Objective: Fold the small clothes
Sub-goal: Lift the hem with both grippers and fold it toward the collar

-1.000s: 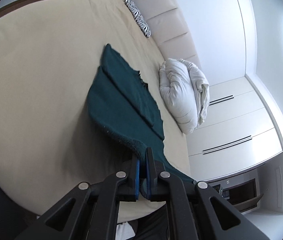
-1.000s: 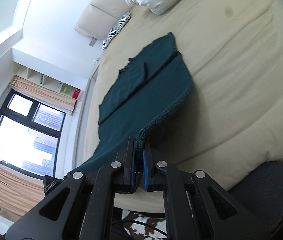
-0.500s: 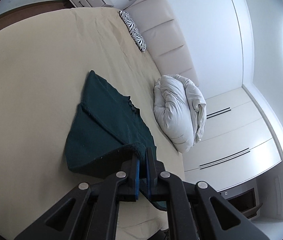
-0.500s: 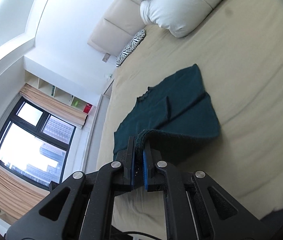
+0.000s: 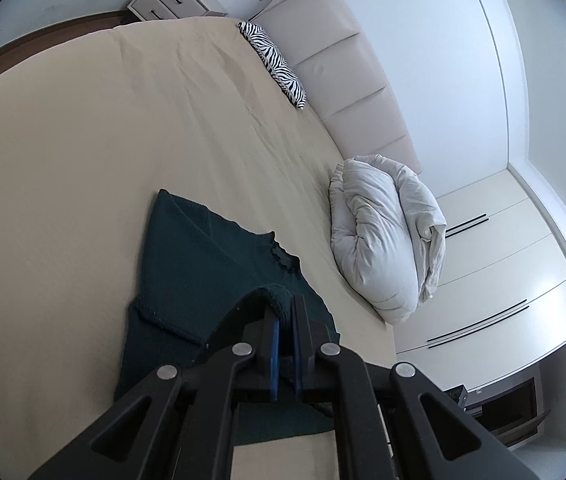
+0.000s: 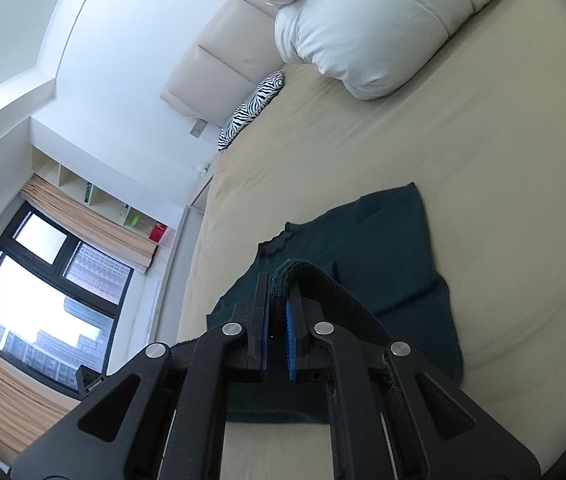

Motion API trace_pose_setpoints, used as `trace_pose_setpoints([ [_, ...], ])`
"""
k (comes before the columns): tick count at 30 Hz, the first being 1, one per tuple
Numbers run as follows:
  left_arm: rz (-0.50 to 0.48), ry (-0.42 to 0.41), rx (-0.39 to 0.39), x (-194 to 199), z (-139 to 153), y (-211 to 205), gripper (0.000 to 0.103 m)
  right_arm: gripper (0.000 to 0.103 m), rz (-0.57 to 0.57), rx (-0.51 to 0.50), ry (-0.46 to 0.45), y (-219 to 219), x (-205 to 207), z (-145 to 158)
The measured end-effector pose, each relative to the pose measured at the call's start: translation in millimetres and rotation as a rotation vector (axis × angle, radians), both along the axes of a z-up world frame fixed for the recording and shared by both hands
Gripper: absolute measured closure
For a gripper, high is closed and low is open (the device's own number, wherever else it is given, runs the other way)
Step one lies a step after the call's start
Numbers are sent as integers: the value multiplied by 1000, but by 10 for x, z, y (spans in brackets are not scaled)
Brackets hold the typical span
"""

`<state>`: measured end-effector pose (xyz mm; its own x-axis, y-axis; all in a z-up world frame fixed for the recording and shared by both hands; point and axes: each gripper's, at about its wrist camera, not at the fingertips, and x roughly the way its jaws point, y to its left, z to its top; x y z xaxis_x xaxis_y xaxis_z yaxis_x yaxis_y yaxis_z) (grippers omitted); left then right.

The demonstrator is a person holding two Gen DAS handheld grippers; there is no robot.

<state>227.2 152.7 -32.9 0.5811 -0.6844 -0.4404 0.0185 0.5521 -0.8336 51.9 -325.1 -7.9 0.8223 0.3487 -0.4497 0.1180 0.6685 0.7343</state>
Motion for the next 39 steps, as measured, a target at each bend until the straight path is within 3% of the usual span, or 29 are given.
trace_pose_setpoints([
  [13, 38, 45, 75, 831, -356, -153, 97, 98, -80, -47, 76, -248, 917, -525],
  [24, 45, 89, 107, 1397, -680, -235, 97, 98, -146, -23, 153, -457, 1694, -1057],
  [30, 40, 148, 161, 1640, -982, -268, 95, 97, -178, -28, 211, -533, 2035, -1330],
  [31, 37, 162, 169, 1660, -1032, -270, 92, 94, -188, -20, 217, -554, 2082, -1376],
  [33, 31, 165, 157, 1655, -1075, -242, 72, 92, -196, -13, 231, -578, 2164, -1450],
  [36, 41, 132, 150, 1589, -993, -172, 48, 64, -212, -49, 208, -568, 2193, -1461],
  [37, 49, 117, 155, 1554, -944, -143, 45, 50, -226, -61, 196, -565, 2170, -1450],
  [39, 60, 95, 154, 1481, -856, -79, 38, 49, -244, -53, 173, -597, 2101, -1437],
])
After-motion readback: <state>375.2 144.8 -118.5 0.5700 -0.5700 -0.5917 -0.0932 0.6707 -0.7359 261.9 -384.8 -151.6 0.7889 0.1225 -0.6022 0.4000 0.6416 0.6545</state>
